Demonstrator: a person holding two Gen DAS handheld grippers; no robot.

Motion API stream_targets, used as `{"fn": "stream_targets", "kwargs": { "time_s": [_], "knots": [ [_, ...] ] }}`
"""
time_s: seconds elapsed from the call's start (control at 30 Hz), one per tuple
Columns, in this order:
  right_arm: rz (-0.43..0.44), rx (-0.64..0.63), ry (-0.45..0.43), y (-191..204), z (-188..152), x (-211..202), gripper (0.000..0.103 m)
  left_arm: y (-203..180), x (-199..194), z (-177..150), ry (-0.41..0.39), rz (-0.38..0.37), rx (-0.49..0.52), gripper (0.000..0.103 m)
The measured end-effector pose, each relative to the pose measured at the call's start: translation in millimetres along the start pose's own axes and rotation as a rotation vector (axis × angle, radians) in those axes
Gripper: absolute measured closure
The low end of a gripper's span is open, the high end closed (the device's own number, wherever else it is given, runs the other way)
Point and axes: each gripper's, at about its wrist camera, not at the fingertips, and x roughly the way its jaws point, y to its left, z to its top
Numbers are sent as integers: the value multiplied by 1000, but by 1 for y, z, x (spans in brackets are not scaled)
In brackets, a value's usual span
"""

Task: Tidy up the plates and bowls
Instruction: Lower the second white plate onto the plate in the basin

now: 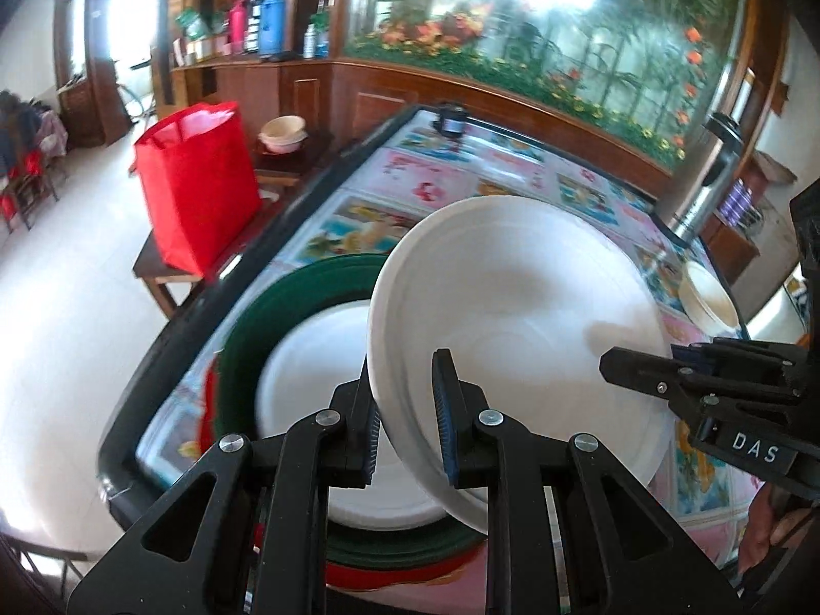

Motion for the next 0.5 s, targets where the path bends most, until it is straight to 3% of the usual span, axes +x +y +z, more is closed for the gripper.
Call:
{"fn": "stream_targets", "kwargs": {
  "time_s": [0.5],
  "knots": [
    [24, -94, 88, 45, 9, 42, 79, 46, 8, -16, 31, 62, -62, 85]
  ]
}}
